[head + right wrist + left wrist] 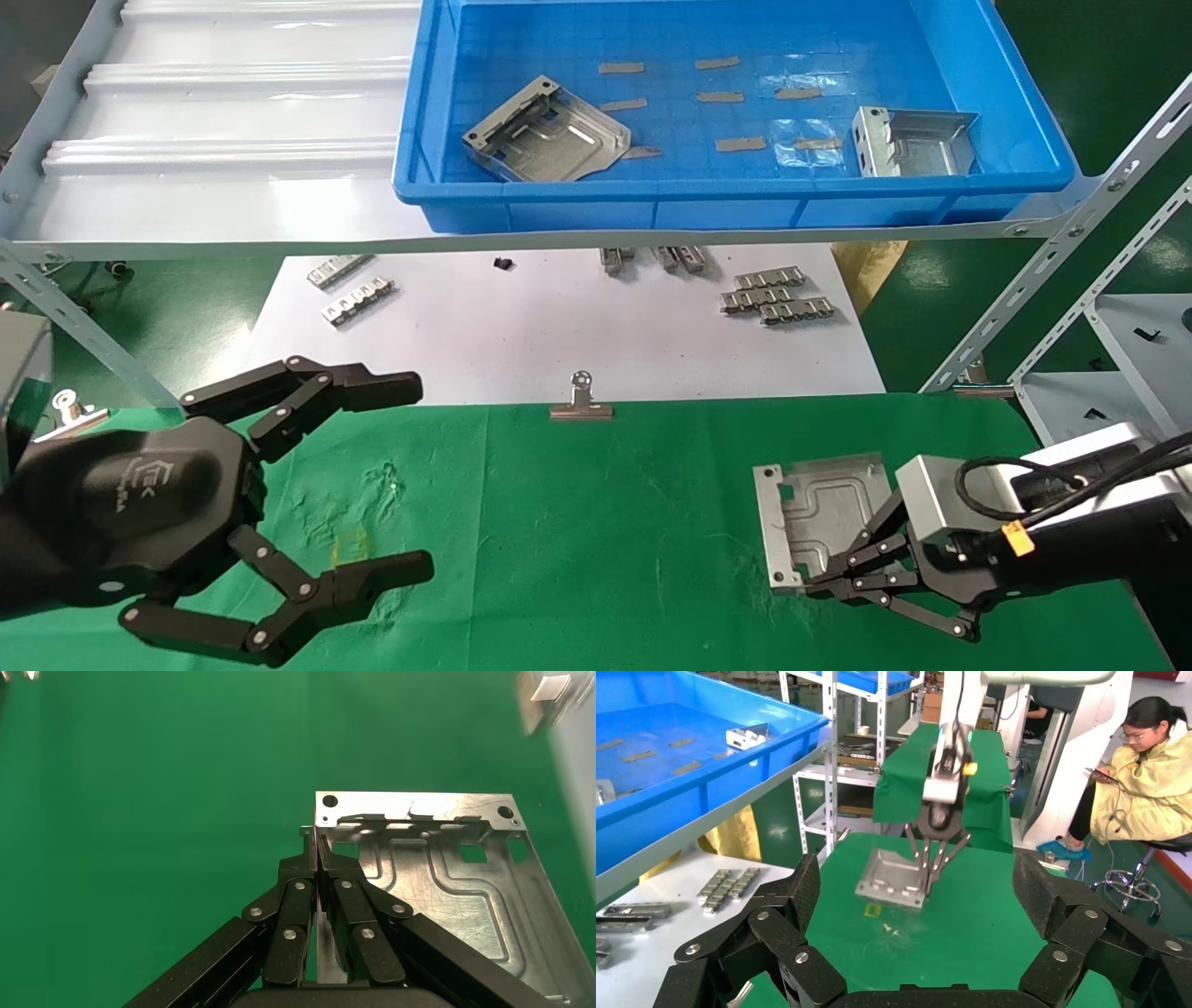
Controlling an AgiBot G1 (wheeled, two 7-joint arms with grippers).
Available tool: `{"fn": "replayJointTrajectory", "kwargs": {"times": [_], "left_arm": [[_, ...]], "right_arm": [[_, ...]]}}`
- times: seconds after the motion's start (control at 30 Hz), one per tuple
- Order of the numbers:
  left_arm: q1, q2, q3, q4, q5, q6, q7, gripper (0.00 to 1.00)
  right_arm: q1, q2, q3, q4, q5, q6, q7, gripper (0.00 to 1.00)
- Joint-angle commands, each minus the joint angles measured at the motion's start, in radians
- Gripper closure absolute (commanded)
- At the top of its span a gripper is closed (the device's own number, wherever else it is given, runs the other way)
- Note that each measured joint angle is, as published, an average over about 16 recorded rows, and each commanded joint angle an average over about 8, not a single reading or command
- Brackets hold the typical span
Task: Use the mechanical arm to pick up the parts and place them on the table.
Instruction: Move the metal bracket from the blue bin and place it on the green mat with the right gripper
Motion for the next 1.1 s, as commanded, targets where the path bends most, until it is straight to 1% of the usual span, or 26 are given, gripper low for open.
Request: {"fn": "replayJointTrajectory", "kwargs": {"times": [0.03,0.27,0.47,0.57,0.7,0.9,0.93,0.97,1.0,1.1], "left_arm": [[0.0,0.0,0.0,0.0,0.0,0.0,0.0,0.0],[0.0,0.0,0.0,0.0,0.0,0.0,0.0,0.0],[0.0,0.0,0.0,0.0,0.0,0.0,0.0,0.0],[0.0,0.0,0.0,0.0,0.0,0.0,0.0,0.0],[0.0,0.0,0.0,0.0,0.0,0.0,0.0,0.0],[0.0,0.0,0.0,0.0,0.0,0.0,0.0,0.0],[0.0,0.0,0.0,0.0,0.0,0.0,0.0,0.0],[0.0,0.0,0.0,0.0,0.0,0.0,0.0,0.0],[0.0,0.0,0.0,0.0,0.0,0.0,0.0,0.0],[0.0,0.0,0.0,0.0,0.0,0.0,0.0,0.0]], "right_arm": [[-0.024,-0.029,-0.024,-0.072,-0.018,0.007,-0.041,1.0],[-0.06,-0.119,-0.035,-0.265,-0.031,0.042,-0.158,1.0],[-0.069,-0.187,-0.042,-0.365,-0.052,0.105,-0.231,1.0],[-0.063,-0.214,-0.047,-0.396,-0.063,0.122,-0.255,1.0],[-0.051,-0.24,-0.053,-0.427,-0.074,0.115,-0.274,1.0],[-0.041,-0.259,-0.062,-0.461,-0.085,0.068,-0.29,1.0],[-0.042,-0.261,-0.064,-0.466,-0.087,0.061,-0.292,0.97],[-0.043,-0.263,-0.065,-0.472,-0.089,0.056,-0.294,0.91],[-0.044,-0.265,-0.067,-0.477,-0.091,0.052,-0.296,0.8],[-0.048,-0.271,-0.072,-0.493,-0.097,0.05,-0.305,0.43]]}}
